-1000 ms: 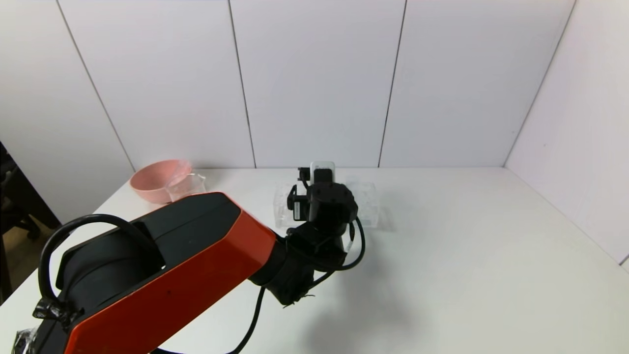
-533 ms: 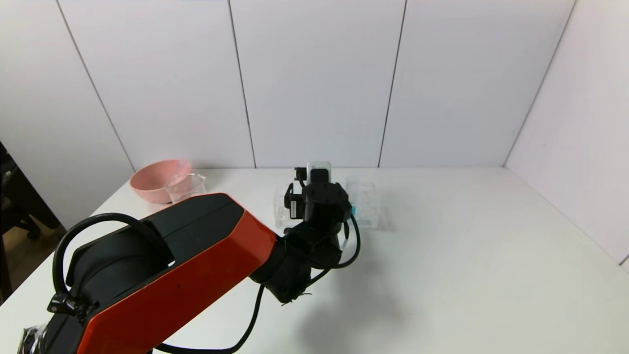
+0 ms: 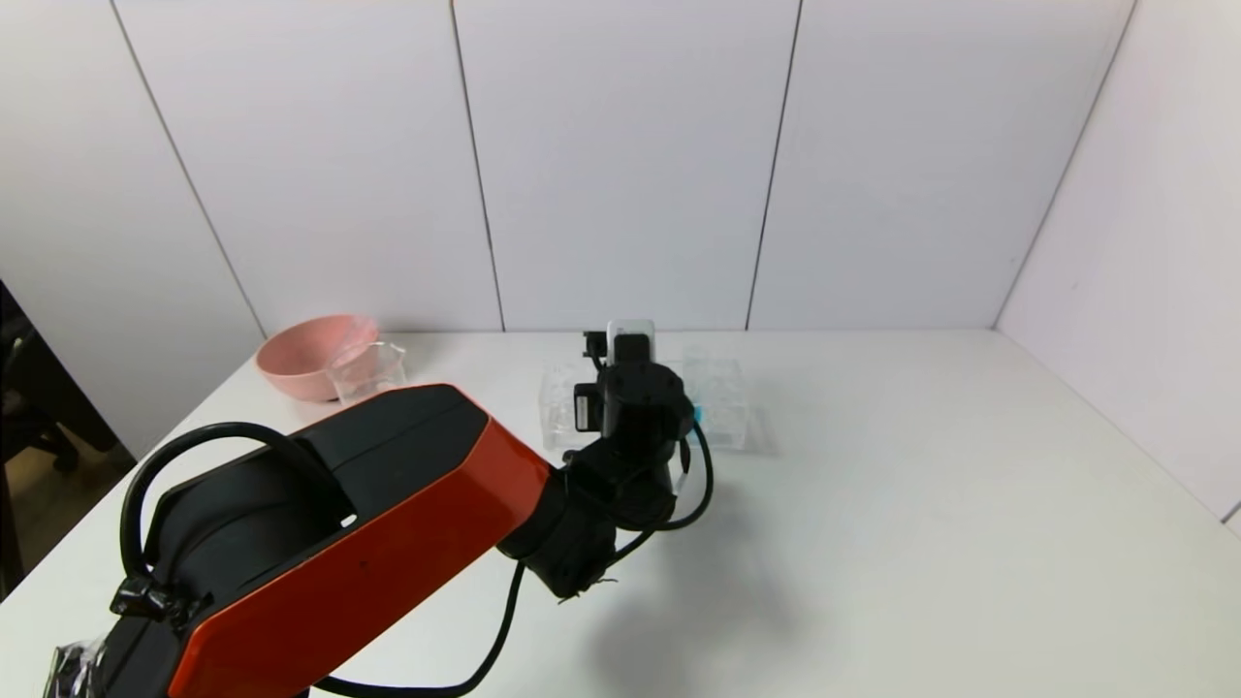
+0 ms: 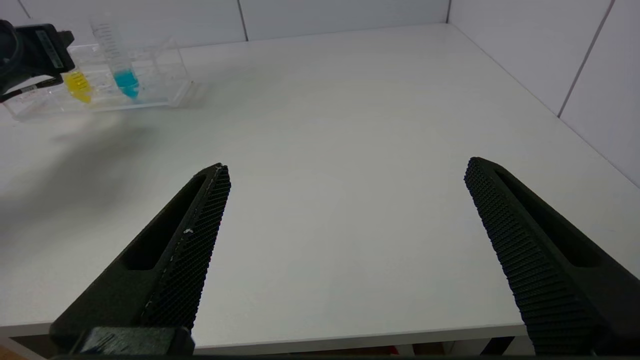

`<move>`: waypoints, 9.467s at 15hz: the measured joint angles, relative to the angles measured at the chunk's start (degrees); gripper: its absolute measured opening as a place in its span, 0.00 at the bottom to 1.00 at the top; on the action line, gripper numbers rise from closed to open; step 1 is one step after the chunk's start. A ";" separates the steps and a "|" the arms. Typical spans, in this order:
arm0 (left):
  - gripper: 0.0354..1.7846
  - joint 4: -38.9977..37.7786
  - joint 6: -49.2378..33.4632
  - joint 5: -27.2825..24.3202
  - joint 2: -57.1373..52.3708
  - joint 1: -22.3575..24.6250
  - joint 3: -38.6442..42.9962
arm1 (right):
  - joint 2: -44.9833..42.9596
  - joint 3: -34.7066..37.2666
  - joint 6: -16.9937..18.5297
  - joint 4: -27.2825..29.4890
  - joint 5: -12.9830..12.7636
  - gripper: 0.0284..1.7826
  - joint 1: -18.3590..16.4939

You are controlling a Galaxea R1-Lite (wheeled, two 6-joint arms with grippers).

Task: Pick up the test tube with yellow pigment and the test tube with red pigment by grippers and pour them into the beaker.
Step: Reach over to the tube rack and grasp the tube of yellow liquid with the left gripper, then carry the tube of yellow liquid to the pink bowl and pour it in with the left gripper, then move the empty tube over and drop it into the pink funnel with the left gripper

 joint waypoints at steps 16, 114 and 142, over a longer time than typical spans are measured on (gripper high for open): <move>0.23 0.57 5.69 -0.66 -7.28 -0.28 -2.27 | 0.01 0.00 0.02 0.00 0.02 0.96 0.00; 0.23 116.14 60.51 -13.92 -16.51 35.72 -37.33 | 0.01 0.00 0.02 0.00 0.00 0.96 0.00; 0.23 24.81 -0.72 -34.97 -38.62 51.64 14.86 | 0.00 0.00 -0.02 0.00 0.00 0.96 0.00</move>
